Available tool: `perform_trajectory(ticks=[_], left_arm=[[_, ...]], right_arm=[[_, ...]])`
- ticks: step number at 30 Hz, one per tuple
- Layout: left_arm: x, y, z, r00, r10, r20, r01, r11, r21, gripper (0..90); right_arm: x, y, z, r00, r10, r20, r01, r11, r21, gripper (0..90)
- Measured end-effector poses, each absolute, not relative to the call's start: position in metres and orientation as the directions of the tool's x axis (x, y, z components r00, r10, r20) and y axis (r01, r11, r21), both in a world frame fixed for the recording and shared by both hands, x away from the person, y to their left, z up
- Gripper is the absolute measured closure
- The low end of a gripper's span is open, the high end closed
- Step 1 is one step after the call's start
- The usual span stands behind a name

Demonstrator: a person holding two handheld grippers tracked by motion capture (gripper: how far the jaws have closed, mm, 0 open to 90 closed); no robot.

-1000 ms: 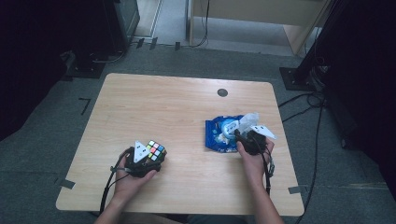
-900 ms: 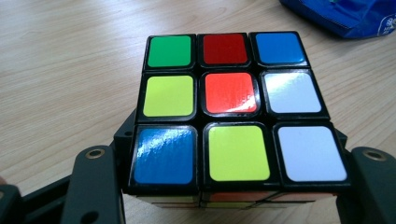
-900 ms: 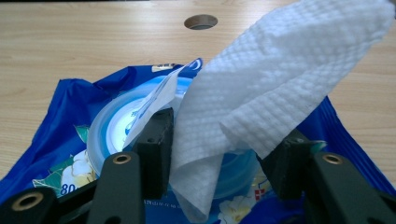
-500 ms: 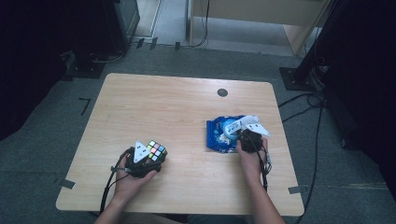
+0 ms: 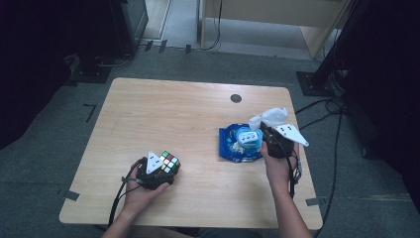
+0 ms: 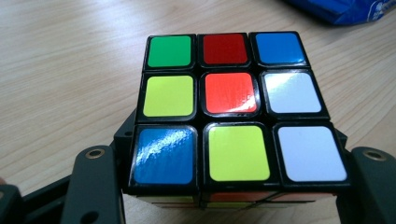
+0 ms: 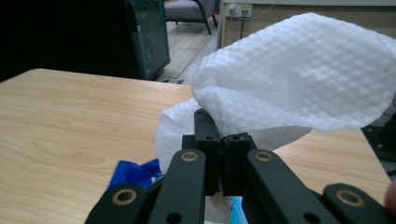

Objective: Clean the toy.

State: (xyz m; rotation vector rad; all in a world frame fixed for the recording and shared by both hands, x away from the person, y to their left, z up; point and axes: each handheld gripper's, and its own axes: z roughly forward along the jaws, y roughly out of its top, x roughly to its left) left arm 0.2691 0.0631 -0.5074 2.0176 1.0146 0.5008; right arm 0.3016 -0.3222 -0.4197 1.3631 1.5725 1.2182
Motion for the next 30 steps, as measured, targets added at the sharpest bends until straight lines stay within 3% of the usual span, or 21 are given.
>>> perform_trajectory(ticks=[16, 23, 30], left_arm=[[0.272, 0.058, -0.515, 0.606, 0.795, 0.020, 0.507, -0.406, 0.760, 33.7], [0.272, 0.059, -0.516, 0.605, 0.796, 0.013, 0.512, -0.401, 0.760, 33.4], [0.267, 0.057, -0.515, 0.606, 0.793, 0.058, 0.522, -0.452, 0.724, 28.7]], right_arm=[[0.275, -0.267, -0.422, -0.390, 0.916, 0.091, 0.293, 0.030, 0.956, 88.9], [0.270, -0.259, -0.431, -0.416, 0.903, 0.110, 0.299, 0.021, 0.954, 88.8], [0.263, -0.254, -0.435, -0.452, 0.878, 0.156, 0.310, -0.010, 0.951, 88.6]])
